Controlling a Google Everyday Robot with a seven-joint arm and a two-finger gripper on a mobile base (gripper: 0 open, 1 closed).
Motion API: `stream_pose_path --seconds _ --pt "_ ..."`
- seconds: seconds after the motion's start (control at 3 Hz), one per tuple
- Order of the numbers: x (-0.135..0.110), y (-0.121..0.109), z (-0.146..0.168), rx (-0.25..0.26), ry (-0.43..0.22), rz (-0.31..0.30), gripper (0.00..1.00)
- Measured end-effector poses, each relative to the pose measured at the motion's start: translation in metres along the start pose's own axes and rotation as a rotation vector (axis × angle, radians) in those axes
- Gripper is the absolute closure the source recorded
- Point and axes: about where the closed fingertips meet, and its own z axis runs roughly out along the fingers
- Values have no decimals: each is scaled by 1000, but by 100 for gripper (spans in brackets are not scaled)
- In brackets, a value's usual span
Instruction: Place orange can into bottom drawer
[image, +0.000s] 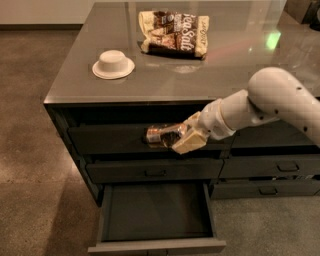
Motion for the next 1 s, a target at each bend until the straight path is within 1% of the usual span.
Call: stream_pose_path --seconds 0.33,0.67,1.0 --pt "41 20 54 -45 93 43 100" --pt "85 35 120 -80 150 105 100" --pt "129 51 197 -103 171 187 100"
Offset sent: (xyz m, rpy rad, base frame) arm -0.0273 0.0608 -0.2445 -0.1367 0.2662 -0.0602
